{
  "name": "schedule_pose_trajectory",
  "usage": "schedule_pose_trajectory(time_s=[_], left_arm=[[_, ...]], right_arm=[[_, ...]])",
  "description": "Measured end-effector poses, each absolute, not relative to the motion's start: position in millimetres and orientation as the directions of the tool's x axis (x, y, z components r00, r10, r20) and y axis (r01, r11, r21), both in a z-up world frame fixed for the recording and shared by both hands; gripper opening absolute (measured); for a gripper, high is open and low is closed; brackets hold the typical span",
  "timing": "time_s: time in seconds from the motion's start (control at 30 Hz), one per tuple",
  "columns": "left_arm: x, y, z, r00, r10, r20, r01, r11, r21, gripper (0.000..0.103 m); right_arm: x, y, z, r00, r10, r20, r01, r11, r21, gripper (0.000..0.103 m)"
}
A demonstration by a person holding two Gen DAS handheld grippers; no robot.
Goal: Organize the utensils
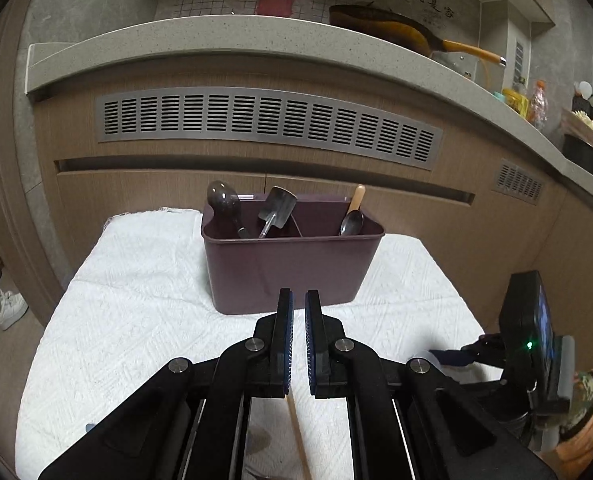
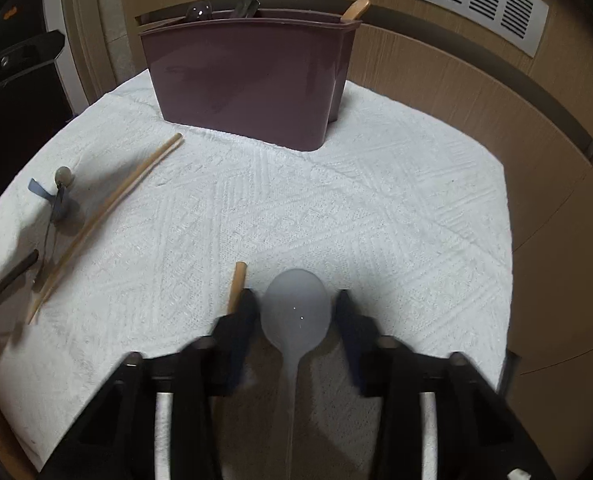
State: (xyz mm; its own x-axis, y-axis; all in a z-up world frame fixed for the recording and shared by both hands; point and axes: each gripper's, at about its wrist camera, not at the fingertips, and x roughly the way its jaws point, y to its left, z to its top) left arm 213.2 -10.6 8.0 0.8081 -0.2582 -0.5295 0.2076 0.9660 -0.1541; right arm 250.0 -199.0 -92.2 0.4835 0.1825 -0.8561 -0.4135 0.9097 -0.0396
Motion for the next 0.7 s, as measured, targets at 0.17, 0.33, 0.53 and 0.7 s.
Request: schedule_pose_trajectory(time_s=[0.17, 0.33, 0.53, 0.7], left_arm=[[240.8, -5.1, -15.3, 0.685, -0.260, -0.681, 0.164, 0.965, -0.204, 0.007], [295.1, -16.7, -46.8, 0.398, -0.300, -0.867, 0.131, 0.954, -0.270, 0.009], [343.5, -37.3, -69.2, 0.264, -0.101, -0.959, 0.082, 0.993, -0.082, 0.009], [355.1, -49.7, -83.6, 0.201, -0.083, -0.976, 0.085, 0.994, -0.067, 0.009]], right_arm=[[234.9, -200.6, -77.9, 0.515, 0.176, -0.839, -0.410, 0.910, -0.060, 0.030], [229.4, -206.2, -53.6, 0.564, 0.191, -0.803, -0.399, 0.915, -0.063, 0.030], [221.3, -207.9, -34.7, 0.601, 0.219, -0.768, -0.389, 0.920, -0.042, 0.031], [217.4, -210.7, -35.3, 0.606, 0.238, -0.759, -0.389, 0.921, -0.022, 0.031]])
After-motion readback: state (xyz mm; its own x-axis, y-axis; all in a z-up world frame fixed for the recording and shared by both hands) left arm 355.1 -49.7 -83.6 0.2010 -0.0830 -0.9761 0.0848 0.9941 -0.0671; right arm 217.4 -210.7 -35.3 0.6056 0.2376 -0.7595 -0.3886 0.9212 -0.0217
